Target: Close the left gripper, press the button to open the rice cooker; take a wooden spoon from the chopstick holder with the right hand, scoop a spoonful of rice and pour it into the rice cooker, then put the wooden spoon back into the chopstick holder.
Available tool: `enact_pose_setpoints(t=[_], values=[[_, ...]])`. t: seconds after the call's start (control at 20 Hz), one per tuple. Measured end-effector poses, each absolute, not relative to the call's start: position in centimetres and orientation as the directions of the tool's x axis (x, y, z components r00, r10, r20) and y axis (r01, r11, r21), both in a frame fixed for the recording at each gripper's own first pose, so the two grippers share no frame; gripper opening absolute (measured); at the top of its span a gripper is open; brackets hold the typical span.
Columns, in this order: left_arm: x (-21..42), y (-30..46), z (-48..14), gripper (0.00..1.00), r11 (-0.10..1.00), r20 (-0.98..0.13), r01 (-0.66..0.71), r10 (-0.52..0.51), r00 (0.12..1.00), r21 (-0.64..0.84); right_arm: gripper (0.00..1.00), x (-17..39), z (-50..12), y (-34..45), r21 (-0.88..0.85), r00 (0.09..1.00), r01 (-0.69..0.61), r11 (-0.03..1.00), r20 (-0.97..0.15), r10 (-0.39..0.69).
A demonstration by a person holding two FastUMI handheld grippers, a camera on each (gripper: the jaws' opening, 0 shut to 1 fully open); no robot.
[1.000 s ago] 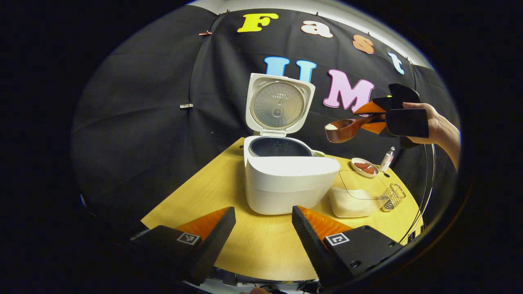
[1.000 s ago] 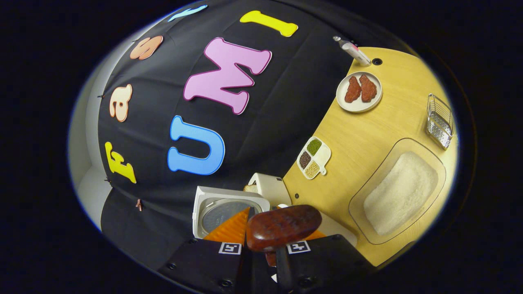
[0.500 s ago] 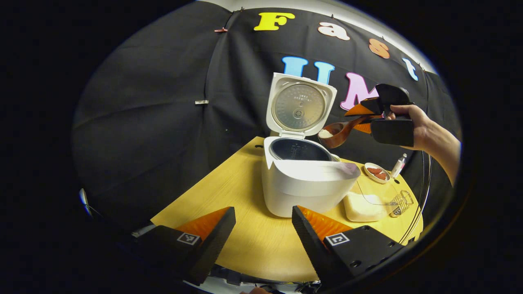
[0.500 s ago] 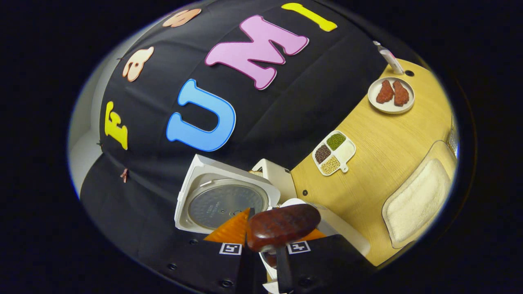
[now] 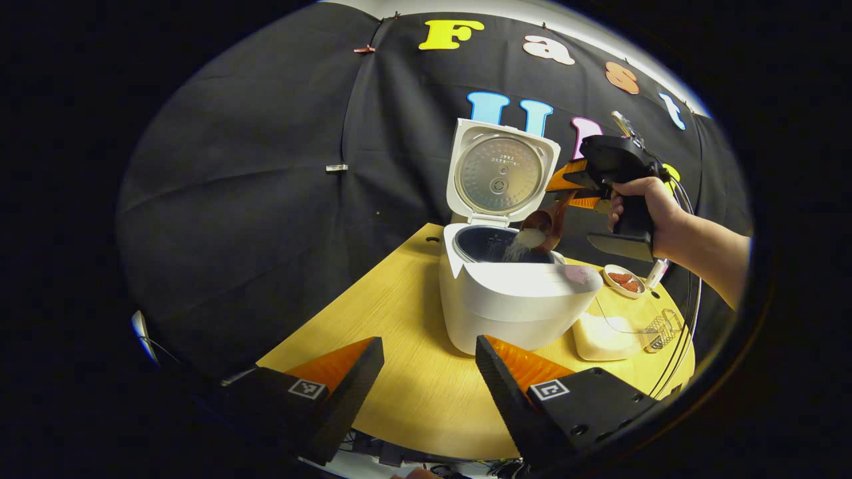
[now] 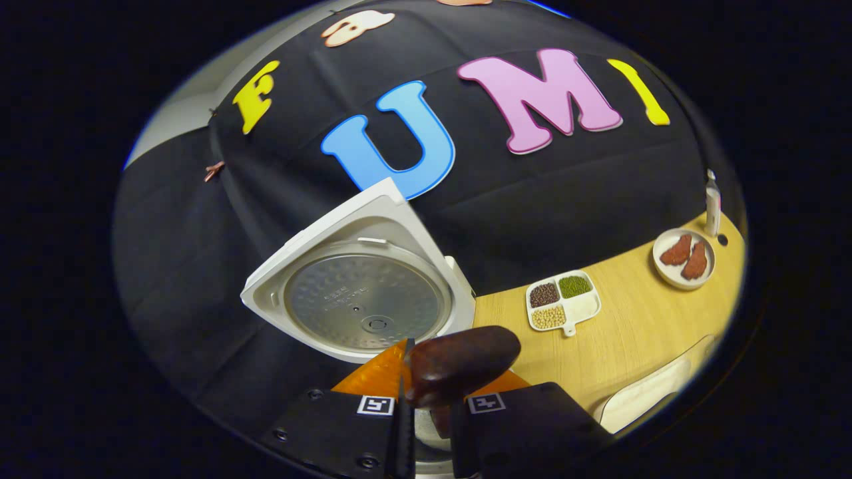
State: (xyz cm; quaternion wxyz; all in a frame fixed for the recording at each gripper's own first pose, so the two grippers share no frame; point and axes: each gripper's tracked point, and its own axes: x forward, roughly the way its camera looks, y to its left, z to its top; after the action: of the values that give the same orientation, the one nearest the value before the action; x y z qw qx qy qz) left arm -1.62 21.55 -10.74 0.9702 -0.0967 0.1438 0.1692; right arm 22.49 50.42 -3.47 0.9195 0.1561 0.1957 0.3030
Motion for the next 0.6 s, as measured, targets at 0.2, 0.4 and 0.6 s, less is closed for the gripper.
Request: enact_pose_setpoints(t=[0.2,0.4,0.6], values=[[-2.0,21.7,-11.4,0.96,0.924,-0.324,-0.358,0.3,0.897,-0.133,0.25,21.0,-3.4,52.9,0.199,0.713,-0.631,0.75,-0.231,0.661],[-2.4,22.2,-11.6,0.98,0.92,-0.321,-0.365,0.307,0.896,-0.142,0.25,18.7,-3.9,55.6,0.008,0.673,-0.724,0.69,-0.207,0.71],[-2.7,22.6,-12.2,0.96,0.911,-0.328,-0.386,0.325,0.887,-0.141,0.25,16.7,-4.5,58.2,-0.173,0.619,-0.785,0.594,-0.187,0.763]])
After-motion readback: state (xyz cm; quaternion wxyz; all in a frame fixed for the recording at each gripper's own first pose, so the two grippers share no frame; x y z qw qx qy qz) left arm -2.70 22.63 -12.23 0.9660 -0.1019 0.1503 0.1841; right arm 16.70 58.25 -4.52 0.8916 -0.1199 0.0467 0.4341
